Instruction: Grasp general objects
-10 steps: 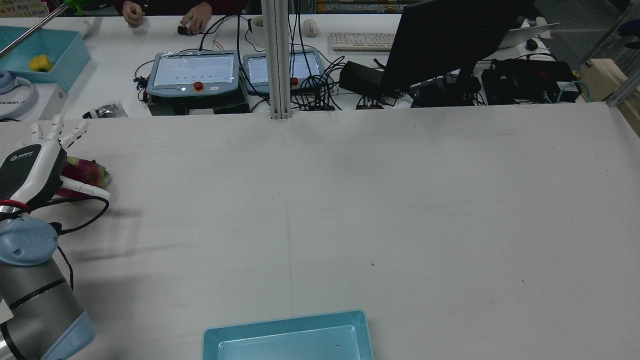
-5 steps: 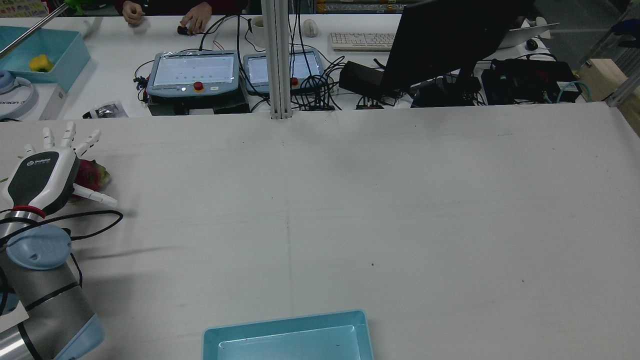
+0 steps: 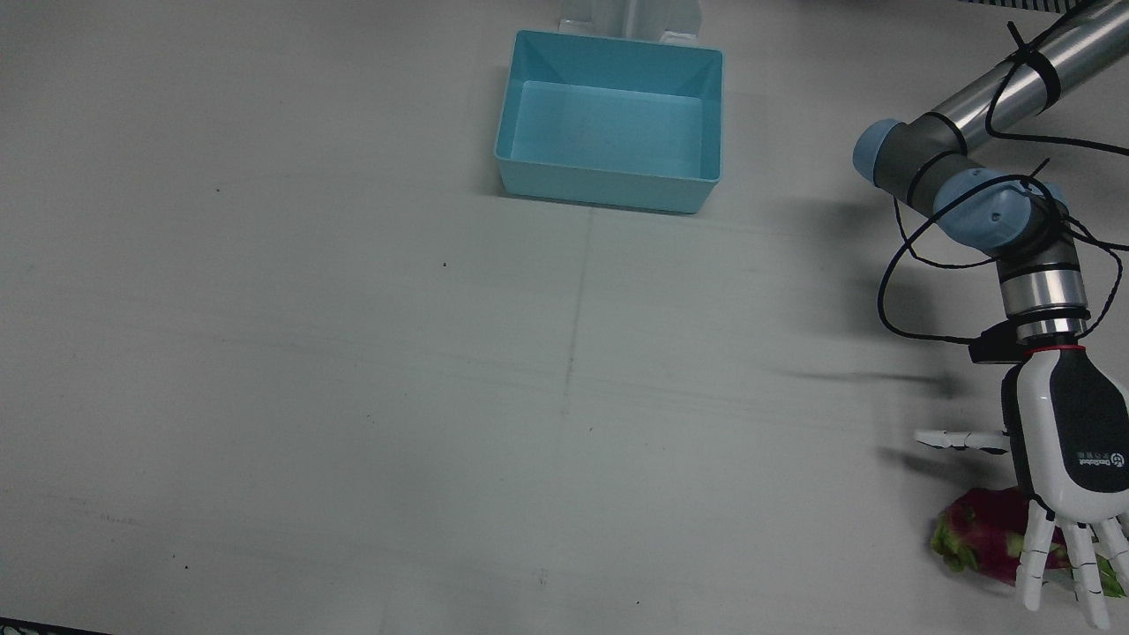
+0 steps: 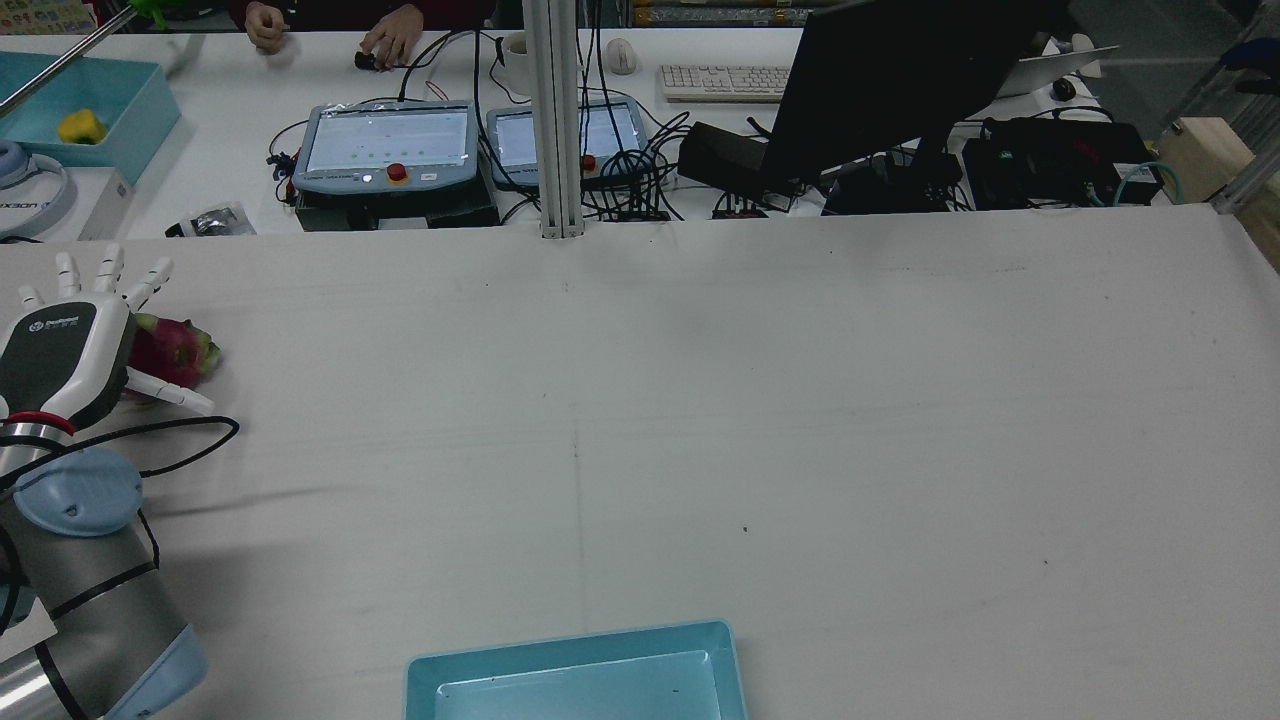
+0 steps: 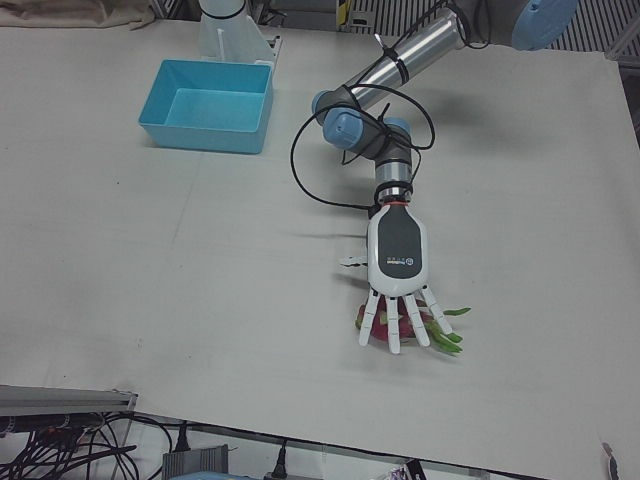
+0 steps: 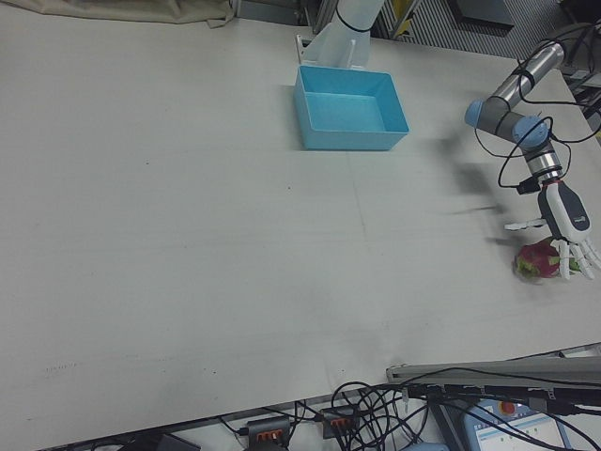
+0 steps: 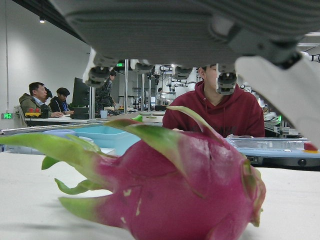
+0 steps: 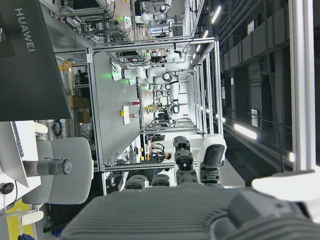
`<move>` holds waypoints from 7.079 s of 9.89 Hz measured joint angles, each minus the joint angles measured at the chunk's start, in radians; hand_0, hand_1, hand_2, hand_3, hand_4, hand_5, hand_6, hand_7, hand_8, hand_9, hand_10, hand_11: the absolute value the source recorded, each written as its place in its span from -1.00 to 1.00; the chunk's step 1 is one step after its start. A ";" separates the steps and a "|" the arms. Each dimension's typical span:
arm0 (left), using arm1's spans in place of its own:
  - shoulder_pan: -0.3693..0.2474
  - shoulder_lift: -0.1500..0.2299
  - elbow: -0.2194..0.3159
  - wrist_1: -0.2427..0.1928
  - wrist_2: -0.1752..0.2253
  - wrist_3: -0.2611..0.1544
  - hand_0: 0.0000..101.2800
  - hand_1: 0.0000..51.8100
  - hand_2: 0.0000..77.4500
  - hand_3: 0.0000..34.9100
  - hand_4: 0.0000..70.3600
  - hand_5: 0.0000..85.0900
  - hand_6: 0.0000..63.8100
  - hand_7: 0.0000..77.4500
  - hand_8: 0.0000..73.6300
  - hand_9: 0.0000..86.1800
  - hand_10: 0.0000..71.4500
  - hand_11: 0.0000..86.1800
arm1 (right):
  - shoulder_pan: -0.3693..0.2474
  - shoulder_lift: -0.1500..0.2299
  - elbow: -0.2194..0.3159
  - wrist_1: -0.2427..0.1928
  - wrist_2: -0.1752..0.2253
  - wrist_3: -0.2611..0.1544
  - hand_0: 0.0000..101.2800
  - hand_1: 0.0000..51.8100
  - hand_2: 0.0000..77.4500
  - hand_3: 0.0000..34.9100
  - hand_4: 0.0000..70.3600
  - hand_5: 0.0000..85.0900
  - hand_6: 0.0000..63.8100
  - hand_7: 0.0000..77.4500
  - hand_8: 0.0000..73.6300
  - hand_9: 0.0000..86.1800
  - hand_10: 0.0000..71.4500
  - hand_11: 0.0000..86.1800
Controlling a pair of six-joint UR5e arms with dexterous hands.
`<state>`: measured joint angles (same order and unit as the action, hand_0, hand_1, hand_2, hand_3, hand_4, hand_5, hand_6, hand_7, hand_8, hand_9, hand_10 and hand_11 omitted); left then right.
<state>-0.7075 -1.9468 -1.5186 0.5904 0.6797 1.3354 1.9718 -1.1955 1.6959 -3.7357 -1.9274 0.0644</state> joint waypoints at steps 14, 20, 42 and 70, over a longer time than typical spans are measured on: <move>-0.007 -0.011 0.114 -0.194 -0.002 0.126 0.00 -1.00 -0.93 -1.00 -0.85 -0.71 -0.81 -0.70 -0.97 -0.99 -0.57 -0.99 | 0.000 0.000 0.000 0.000 0.000 0.000 -1.00 -0.77 -0.96 -1.00 -1.00 0.74 -1.00 -1.00 -1.00 -0.97 -1.00 -0.97; -0.009 -0.013 0.133 -0.219 -0.002 0.179 -0.05 -1.00 0.10 -1.00 -0.60 -0.60 -0.69 -0.48 -0.97 -0.99 -0.59 -0.99 | 0.000 0.000 0.000 0.000 0.000 0.000 -1.00 -0.77 -0.96 -1.00 -1.00 0.74 -1.00 -1.00 -1.00 -0.96 -1.00 -0.97; -0.095 -0.010 -0.216 -0.013 0.161 -0.154 -0.55 -1.00 0.54 -1.00 0.35 -0.23 -0.42 -0.14 -0.39 -0.65 -0.59 -0.19 | 0.000 0.000 0.000 0.000 0.000 0.000 -1.00 -0.77 -0.96 -1.00 -1.00 0.74 -1.00 -1.00 -1.00 -0.97 -0.98 -0.97; 0.337 -0.139 -0.434 -0.167 0.928 -0.413 -0.19 -1.00 -0.42 -1.00 0.46 -0.24 -0.35 0.08 -0.51 -0.73 -0.59 -0.48 | 0.000 0.000 0.000 0.000 0.000 0.000 -1.00 -0.77 -0.96 -1.00 -1.00 0.74 -1.00 -1.00 -1.00 -0.96 -1.00 -0.97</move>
<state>-0.3710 -2.0856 -1.9528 0.4238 1.6080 0.9220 1.9718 -1.1955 1.6959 -3.7357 -1.9274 0.0644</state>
